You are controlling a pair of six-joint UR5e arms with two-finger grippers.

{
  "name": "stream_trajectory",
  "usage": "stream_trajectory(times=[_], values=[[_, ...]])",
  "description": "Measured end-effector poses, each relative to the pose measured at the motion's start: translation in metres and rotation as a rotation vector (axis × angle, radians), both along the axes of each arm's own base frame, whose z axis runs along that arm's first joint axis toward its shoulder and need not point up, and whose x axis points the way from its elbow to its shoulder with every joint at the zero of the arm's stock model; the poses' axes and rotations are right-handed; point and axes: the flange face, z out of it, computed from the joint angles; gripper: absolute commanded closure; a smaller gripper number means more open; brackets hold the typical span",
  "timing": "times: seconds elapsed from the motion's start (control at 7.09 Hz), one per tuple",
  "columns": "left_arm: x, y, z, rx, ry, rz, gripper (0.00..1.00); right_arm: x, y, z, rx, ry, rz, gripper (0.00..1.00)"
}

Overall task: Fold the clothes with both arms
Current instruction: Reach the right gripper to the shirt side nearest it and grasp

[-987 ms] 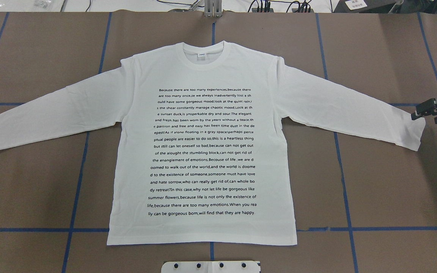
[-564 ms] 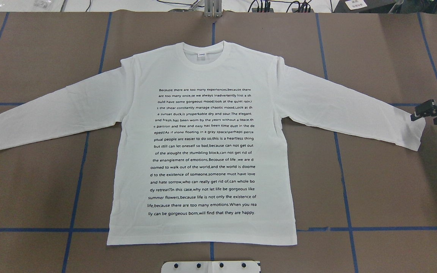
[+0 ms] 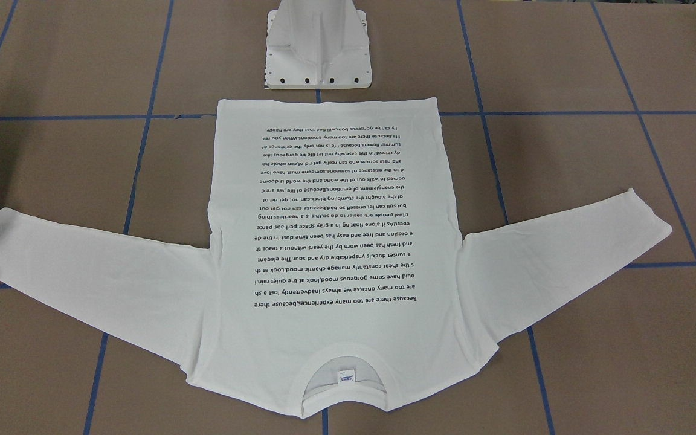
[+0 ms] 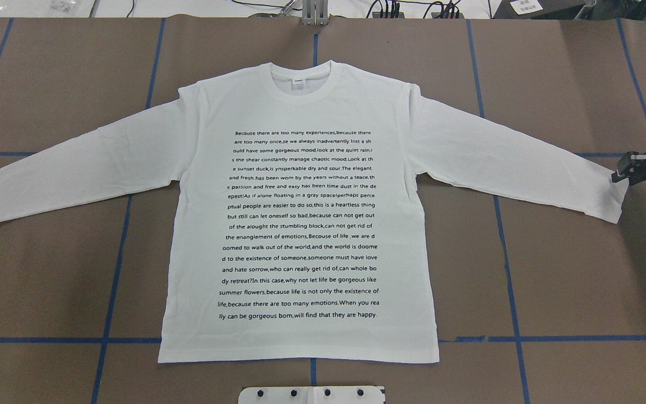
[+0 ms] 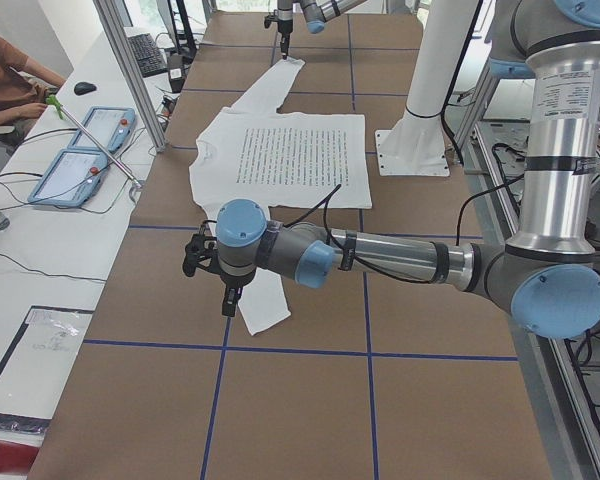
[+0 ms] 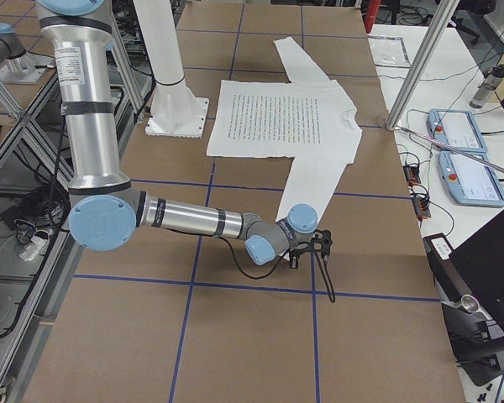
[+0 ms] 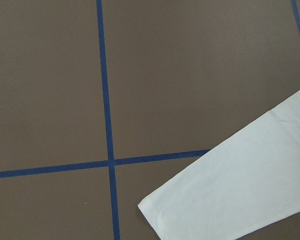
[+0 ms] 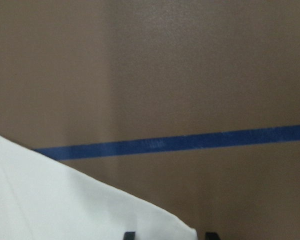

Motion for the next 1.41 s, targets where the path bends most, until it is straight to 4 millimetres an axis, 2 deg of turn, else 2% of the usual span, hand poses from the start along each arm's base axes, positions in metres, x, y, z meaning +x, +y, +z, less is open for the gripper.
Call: stream_trajectory(times=[0.42,0.7,0.85,1.13,1.27,1.41], values=[[0.0,0.0,-0.004,0.0,0.006,-0.002,0.01,0.0,-0.004,-0.015,0.012,-0.025,0.001,1.0],[0.001,0.001,-0.001,-0.014,0.021,0.003,0.01,-0.001,-0.009,-0.054,0.016,-0.078,0.024,1.0],[0.001,0.0,-0.004,-0.003,0.022,0.005,0.01,-0.009,-0.011,-0.086,-0.011,-0.113,0.069,1.0],[0.002,-0.003,-0.015,0.057,0.025,0.009,0.01,-0.057,-0.015,-0.17,-0.094,-0.197,0.143,1.0],[0.002,-0.002,-0.016,0.081,0.027,0.01,0.0,-0.097,-0.022,-0.216,-0.138,-0.236,0.17,1.0],[0.002,0.002,-0.013,0.084,0.027,0.01,0.0,-0.147,-0.031,-0.266,-0.176,-0.266,0.204,1.0]])
